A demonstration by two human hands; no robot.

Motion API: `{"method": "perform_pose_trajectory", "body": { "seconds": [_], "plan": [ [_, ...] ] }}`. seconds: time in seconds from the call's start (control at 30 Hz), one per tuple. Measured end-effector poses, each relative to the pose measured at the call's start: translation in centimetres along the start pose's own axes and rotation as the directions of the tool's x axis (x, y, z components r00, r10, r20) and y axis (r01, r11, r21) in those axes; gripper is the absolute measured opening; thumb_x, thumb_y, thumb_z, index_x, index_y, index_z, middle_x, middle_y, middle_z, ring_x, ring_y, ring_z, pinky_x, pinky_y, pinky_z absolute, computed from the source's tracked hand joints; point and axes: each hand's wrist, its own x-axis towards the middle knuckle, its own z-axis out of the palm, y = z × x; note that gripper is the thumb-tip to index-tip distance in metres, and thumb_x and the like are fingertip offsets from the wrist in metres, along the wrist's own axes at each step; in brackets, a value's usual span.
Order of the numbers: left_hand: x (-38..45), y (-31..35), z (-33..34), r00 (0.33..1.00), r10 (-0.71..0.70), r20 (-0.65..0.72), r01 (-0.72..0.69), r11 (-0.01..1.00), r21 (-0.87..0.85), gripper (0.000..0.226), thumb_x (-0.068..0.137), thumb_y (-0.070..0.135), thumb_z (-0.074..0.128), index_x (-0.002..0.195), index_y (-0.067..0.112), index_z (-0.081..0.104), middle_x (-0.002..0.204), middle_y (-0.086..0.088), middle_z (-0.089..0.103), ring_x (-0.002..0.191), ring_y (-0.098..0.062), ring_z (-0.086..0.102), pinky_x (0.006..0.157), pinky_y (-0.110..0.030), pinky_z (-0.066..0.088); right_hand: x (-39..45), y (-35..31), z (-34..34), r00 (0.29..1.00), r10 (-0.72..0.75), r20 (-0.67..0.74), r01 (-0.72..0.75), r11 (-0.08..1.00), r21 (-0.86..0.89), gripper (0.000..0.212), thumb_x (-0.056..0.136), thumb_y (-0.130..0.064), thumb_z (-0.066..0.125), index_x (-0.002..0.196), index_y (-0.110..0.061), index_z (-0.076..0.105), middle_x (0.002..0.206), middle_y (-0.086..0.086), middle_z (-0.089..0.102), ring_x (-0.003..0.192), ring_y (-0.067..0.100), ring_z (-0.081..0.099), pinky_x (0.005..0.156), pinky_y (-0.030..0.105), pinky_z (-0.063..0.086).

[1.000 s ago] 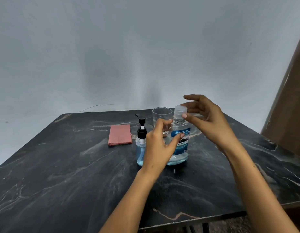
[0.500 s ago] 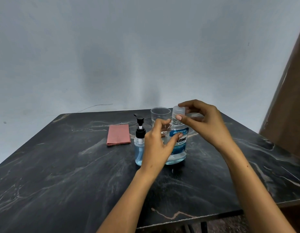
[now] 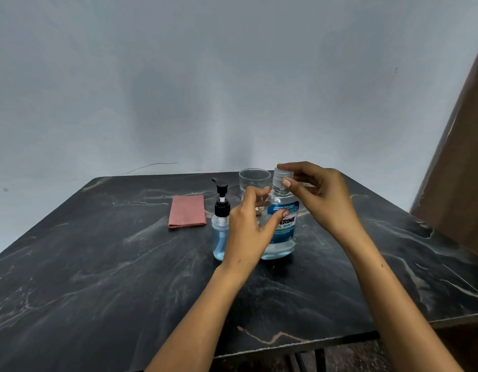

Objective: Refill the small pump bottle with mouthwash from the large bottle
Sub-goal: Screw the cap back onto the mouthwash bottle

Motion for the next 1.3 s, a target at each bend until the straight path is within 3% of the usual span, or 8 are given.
{"method": "perform_pose_trajectory", "body": {
  "seconds": [0.27,0.37,0.5,0.87,1.0,1.1,1.2,1.3],
  "plan": [
    [0.1,0.1,0.8,0.999,0.029,-0.019,-0.030,0.999,-0.039,0.041,0.077,0.029,0.078,0.107,0.016,0.053,0.108,0.015,0.059,0.101,0.001,0.059,0.084,-0.011,0.050,-1.0,-0.3,0.1,0.986,-0.153,-0.066,0.126,0.945,-0.301,0.035,0.091,-0.031,0.059,0.125,-0.023,0.059,0.125,-0.007,0.061,0.115,0.002,0.054,0.095,0.024,0.047],
    [0.3,0.5,1.9,1.000,0.024,-0.002,-0.024,0.999,-0.049,0.042,0.076,0.030,0.078,0.106,0.014,0.052,0.109,0.006,0.065,0.099,-0.003,0.061,0.083,-0.011,0.049,-1.0,-0.6,-0.1,0.967,-0.178,-0.179,0.123,0.951,-0.283,0.031,0.092,-0.030,0.059,0.121,-0.019,0.060,0.122,-0.008,0.062,0.112,-0.001,0.055,0.092,0.016,0.046],
    [0.6,0.9,3.3,0.999,0.023,0.037,-0.020,0.997,-0.069,0.044,0.077,0.030,0.078,0.107,0.012,0.051,0.107,0.001,0.065,0.094,-0.010,0.063,0.080,-0.024,0.053,-0.8,-0.9,-0.5,0.927,-0.214,-0.307,0.121,0.948,-0.295,0.022,0.092,-0.021,0.059,0.113,-0.016,0.064,0.114,-0.008,0.065,0.107,-0.001,0.057,0.091,0.021,0.049],
    [-0.1,1.6,3.5,0.995,-0.040,0.091,0.053,0.987,-0.150,0.062,0.071,0.039,0.080,0.117,0.018,0.045,0.112,0.002,0.061,0.100,-0.008,0.061,0.082,-0.032,0.056,-1.0,-1.5,-1.0,0.880,-0.278,-0.385,0.156,0.935,-0.318,0.014,0.090,-0.010,0.059,0.100,-0.014,0.069,0.102,-0.005,0.069,0.099,-0.001,0.060,0.085,0.019,0.049],
    [-1.7,1.6,-0.2,0.990,0.134,-0.036,-0.134,0.991,0.015,0.038,0.079,0.025,0.076,0.108,0.023,0.050,0.090,0.012,0.056,0.080,0.001,0.056,0.067,-0.009,0.048,-1.2,-2.2,-0.2,0.866,-0.346,-0.362,0.233,0.918,-0.321,0.015,0.091,-0.009,0.058,0.101,-0.012,0.068,0.101,-0.005,0.068,0.097,0.003,0.062,0.081,0.030,0.053],
    [-2.7,0.9,-4.1,0.953,0.210,-0.218,-0.197,0.977,0.084,0.037,0.079,0.020,0.077,0.103,0.024,0.049,0.083,0.013,0.049,0.075,-0.001,0.051,0.067,-0.007,0.043,-1.2,-2.5,1.8,0.879,-0.347,-0.329,0.249,0.920,-0.303,0.016,0.091,-0.012,0.057,0.103,-0.012,0.067,0.102,-0.003,0.068,0.094,0.009,0.063,0.077,0.035,0.055],
    [-1.9,-0.8,-7.1,0.953,0.079,-0.292,-0.042,0.990,0.133,0.053,0.069,0.032,0.084,0.104,0.030,0.043,0.092,0.005,0.053,0.083,-0.004,0.052,0.072,-0.008,0.042,-0.5,-2.2,4.6,0.939,-0.241,-0.245,0.168,0.944,-0.283,0.020,0.090,-0.015,0.058,0.110,-0.013,0.064,0.109,0.001,0.065,0.100,0.014,0.062,0.079,0.037,0.054],
    [-1.5,-2.8,-8.1,0.980,-0.125,-0.154,0.141,0.985,0.101,0.062,0.063,0.042,0.085,0.111,0.024,0.049,0.105,0.005,0.057,0.094,-0.009,0.057,0.078,-0.010,0.045,0.6,-0.9,7.6,0.984,-0.104,-0.148,0.043,0.929,-0.368,0.033,0.089,-0.017,0.059,0.121,-0.014,0.056,0.121,0.005,0.057,0.112,0.020,0.057,0.085,0.029,0.046]
  ]
}}
